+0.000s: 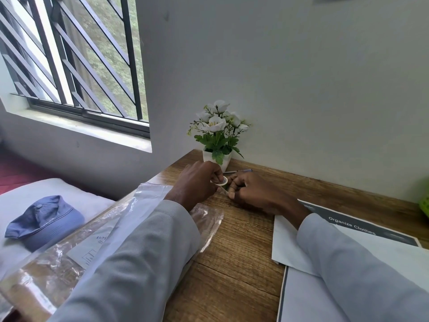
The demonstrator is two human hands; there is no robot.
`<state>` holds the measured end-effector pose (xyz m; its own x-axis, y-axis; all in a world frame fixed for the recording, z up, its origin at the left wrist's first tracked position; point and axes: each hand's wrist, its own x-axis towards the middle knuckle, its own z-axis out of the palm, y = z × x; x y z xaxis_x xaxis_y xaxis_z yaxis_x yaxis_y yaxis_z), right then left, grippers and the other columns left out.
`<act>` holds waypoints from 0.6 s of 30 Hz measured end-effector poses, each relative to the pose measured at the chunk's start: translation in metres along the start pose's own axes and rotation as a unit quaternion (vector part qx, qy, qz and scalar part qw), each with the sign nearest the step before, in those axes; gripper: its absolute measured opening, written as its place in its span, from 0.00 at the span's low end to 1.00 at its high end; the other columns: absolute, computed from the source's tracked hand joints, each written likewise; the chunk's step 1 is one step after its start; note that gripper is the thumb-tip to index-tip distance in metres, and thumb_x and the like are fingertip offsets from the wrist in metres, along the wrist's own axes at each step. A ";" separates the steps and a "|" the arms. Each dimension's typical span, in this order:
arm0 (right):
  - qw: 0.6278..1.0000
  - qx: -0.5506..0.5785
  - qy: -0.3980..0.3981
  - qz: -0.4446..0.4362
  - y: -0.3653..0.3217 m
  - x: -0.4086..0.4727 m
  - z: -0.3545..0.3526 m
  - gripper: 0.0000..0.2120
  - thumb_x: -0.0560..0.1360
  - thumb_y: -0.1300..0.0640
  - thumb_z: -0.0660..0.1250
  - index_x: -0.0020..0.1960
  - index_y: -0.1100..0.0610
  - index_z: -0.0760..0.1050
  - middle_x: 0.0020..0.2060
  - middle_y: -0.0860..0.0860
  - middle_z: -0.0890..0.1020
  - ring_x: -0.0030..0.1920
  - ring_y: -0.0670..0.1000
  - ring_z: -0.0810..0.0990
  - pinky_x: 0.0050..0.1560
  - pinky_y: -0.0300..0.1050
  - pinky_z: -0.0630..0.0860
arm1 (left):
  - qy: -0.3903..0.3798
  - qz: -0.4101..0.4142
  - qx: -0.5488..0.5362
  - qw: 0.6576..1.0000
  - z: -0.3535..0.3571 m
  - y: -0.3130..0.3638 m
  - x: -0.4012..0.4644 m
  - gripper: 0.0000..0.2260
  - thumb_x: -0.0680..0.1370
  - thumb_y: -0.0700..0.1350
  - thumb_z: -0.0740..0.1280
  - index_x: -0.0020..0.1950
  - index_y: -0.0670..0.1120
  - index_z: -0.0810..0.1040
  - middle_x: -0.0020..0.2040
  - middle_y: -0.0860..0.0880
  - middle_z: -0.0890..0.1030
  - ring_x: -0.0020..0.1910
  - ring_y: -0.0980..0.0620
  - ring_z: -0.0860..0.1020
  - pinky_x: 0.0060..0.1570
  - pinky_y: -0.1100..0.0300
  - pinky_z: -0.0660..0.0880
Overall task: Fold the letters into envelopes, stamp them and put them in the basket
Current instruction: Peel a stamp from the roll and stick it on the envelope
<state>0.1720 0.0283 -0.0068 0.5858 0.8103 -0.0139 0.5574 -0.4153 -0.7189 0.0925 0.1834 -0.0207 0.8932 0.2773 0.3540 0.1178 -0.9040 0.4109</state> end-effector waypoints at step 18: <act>0.972 0.219 0.074 0.046 0.015 0.003 -0.004 0.06 0.70 0.62 0.75 0.46 0.58 0.81 0.39 0.53 0.83 0.38 0.48 0.79 0.40 0.40 0.78 | -0.009 0.036 0.060 0.998 -0.004 -0.008 0.000 0.14 0.75 0.48 0.71 0.60 0.52 0.82 0.57 0.50 0.83 0.57 0.49 0.76 0.56 0.51 0.75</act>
<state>0.1846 0.0221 -0.0149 0.7179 0.6960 -0.0143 0.2150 -0.2411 -0.9464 0.0894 0.1921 -0.0204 0.9084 0.2057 0.3640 0.1031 -0.9540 0.2816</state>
